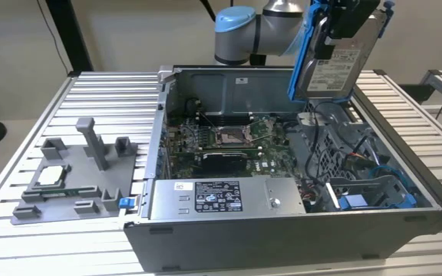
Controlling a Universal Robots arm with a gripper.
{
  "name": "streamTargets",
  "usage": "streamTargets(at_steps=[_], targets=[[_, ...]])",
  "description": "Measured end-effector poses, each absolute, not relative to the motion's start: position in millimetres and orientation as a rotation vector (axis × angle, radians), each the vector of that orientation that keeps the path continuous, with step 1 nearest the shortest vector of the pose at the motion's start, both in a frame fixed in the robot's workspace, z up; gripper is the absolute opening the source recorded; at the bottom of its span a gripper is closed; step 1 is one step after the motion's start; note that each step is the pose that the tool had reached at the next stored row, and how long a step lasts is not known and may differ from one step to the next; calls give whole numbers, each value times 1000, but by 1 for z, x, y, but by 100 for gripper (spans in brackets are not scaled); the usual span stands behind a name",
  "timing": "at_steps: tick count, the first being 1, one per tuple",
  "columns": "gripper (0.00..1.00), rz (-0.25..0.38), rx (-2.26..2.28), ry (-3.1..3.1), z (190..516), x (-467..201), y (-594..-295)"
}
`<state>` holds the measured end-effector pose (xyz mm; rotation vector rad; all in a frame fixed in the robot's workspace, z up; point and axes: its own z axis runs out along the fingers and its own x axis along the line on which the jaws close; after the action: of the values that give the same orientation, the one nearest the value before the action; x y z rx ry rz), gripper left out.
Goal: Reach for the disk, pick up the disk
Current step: 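Pick up the disk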
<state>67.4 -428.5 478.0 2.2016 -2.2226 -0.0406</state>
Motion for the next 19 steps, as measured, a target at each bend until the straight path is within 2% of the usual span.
streamTargets(at_steps=[19], targets=[[0, -41, 2201, -2223, 478, 67, -459]])
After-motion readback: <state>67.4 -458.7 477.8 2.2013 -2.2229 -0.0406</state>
